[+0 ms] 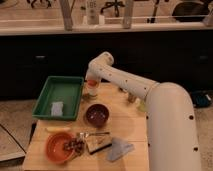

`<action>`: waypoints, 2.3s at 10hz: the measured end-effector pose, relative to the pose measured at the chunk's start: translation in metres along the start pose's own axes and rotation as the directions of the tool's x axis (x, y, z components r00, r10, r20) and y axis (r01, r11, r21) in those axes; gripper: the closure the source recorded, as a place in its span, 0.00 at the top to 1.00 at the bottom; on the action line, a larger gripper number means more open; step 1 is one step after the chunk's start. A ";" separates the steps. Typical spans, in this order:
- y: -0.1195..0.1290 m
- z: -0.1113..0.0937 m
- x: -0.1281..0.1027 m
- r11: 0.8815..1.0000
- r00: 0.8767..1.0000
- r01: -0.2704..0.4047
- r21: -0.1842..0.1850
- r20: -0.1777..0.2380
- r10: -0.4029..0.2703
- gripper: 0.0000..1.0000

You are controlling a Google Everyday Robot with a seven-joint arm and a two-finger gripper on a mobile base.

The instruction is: Place apple in paper cup

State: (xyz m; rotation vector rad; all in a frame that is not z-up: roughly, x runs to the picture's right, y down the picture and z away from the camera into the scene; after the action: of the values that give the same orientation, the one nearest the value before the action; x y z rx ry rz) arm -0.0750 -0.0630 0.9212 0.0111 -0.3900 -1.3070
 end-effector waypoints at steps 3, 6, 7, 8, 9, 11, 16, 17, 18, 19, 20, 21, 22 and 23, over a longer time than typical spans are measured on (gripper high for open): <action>-0.002 0.002 0.001 1.000 1.000 -0.002 0.005 0.005 0.002 0.25; 0.002 0.002 0.003 1.000 1.000 -0.004 0.004 0.006 0.004 0.42; 0.003 0.003 0.003 1.000 1.000 -0.006 0.005 0.008 0.006 0.48; 0.003 0.003 0.004 1.000 1.000 -0.006 0.006 0.008 0.006 0.54; 0.003 0.003 0.005 1.000 1.000 -0.006 0.007 0.009 0.006 0.55; 0.004 0.004 0.006 1.000 1.000 -0.006 0.006 0.011 0.006 0.55; 0.010 0.005 0.009 1.000 0.999 -0.024 0.000 0.024 0.024 0.80; 0.011 0.006 0.010 1.000 0.999 -0.025 0.000 0.024 0.025 0.75; 0.012 0.006 0.011 1.000 0.999 -0.026 0.000 0.024 0.026 0.71; 0.009 0.006 0.013 1.000 0.999 -0.024 0.000 0.024 0.024 0.61; 0.006 0.007 0.014 1.000 0.999 -0.022 0.001 0.025 0.022 0.54; 0.003 0.009 0.013 1.000 0.999 -0.028 0.002 0.029 0.028 0.50; 0.008 0.008 0.014 0.999 0.999 -0.037 -0.002 0.028 0.037 0.52; 0.016 0.006 0.016 0.999 0.999 -0.041 -0.006 0.026 0.042 0.59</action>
State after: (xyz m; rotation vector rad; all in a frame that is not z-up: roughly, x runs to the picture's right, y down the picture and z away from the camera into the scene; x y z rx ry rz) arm -0.0584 -0.0725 0.9349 -0.0184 -0.4065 -1.2682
